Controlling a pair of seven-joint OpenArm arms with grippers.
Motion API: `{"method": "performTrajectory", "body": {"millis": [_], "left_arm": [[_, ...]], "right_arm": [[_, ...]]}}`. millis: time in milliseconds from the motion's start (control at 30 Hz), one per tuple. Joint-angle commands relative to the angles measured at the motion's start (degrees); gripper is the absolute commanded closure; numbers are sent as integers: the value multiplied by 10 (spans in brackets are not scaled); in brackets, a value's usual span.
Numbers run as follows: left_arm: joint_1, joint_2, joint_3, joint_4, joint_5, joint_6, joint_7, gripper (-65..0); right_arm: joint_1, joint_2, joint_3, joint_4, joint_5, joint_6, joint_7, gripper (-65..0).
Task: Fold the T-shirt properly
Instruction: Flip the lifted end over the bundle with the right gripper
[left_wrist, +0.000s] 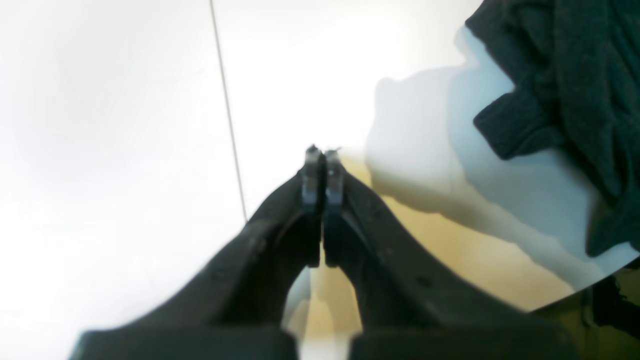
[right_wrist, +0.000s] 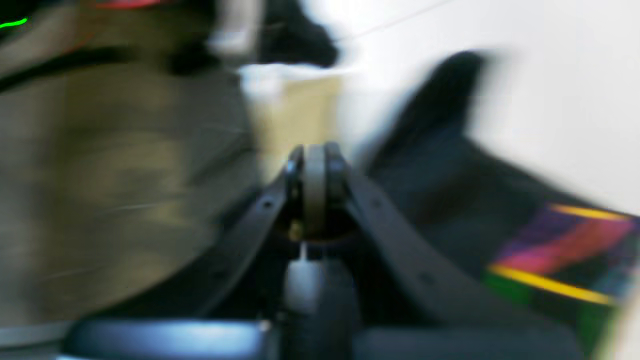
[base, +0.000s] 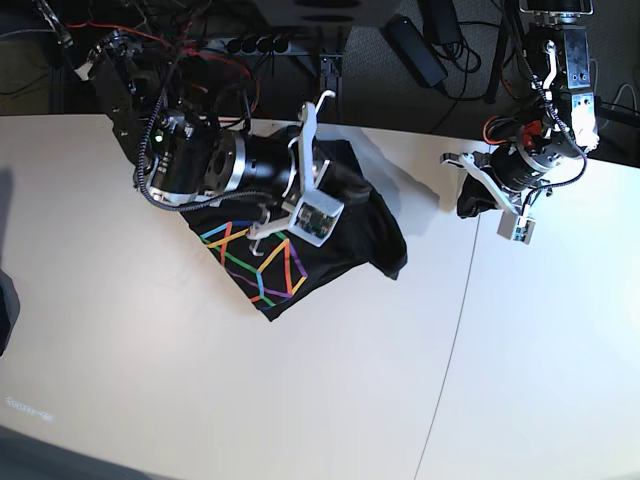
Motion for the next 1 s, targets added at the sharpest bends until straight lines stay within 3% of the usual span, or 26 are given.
{"method": "performTrajectory", "body": {"millis": [0, 133, 300, 467, 700, 800, 967], "left_arm": [[-4, -5, -6, 10, -8, -11, -4, 0], [-4, -5, -26, 42, -51, -16, 15, 0], [21, 3, -10, 159, -170, -96, 42, 0], [29, 13, 94, 187, -144, -97, 30, 0], [28, 67, 236, 186, -46, -96, -2, 0], [27, 86, 271, 176, -19, -79, -5, 0], [27, 129, 293, 152, 0, -79, -13, 0]], "right_arm": [[11, 3, 11, 6, -15, 41, 20, 0], [40, 3, 55, -19, -85, 40, 37, 0], [101, 3, 114, -110, -108, 36, 65, 0], [182, 3, 122, -241, -108, 36, 75, 0], [268, 2, 122, -393, -90, 37, 118, 0], [283, -15, 122, -429, -84, 38, 103, 0], [283, -41, 122, -459, -84, 38, 97, 0]]}}
